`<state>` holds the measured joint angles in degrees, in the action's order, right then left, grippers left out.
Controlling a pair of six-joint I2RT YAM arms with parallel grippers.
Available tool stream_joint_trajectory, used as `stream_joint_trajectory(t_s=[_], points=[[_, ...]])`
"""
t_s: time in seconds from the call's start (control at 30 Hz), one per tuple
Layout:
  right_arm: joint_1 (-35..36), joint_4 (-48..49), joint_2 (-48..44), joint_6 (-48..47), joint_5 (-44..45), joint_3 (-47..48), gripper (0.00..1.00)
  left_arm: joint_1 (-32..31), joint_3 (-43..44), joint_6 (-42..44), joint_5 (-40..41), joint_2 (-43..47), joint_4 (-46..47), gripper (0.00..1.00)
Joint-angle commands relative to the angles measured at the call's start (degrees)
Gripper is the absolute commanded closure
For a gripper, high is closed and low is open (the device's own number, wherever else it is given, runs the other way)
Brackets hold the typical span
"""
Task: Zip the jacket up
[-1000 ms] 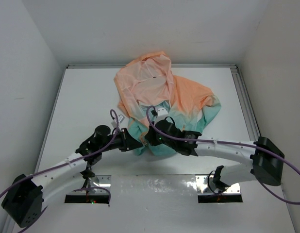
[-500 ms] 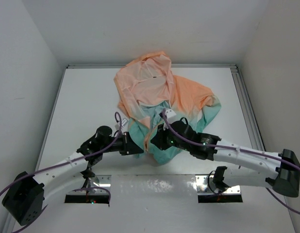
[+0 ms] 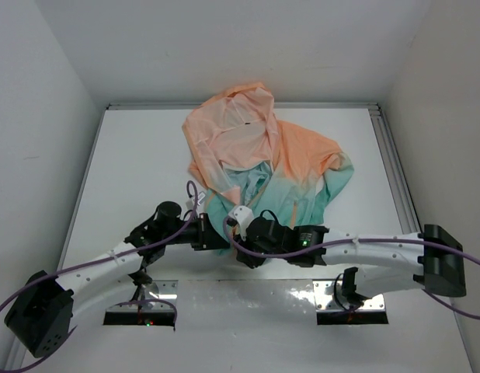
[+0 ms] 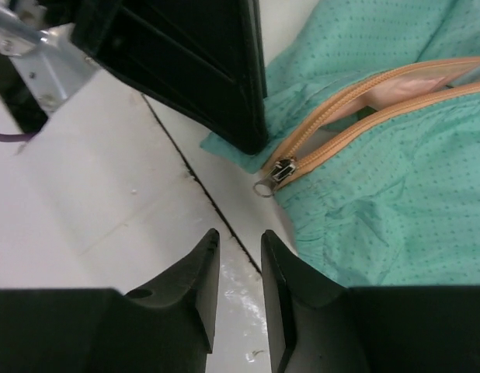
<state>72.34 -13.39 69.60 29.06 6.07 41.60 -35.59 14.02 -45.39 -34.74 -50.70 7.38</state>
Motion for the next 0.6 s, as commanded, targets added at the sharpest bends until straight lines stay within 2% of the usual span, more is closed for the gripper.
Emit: stream_joint_trajectory(t_s=[0.0,0.57], points=[[0.61,0.91,1.58,-3.13,4.04,3.04,0.72,-0.44,1.36,0.39,-1.20,0.07,1.76,1.00],[2.98,-1.90,8.53,-4.98,10.54,8.75,0.66,-0.44,0.57,-0.32,-1.65,0.34,2.91,1.00]])
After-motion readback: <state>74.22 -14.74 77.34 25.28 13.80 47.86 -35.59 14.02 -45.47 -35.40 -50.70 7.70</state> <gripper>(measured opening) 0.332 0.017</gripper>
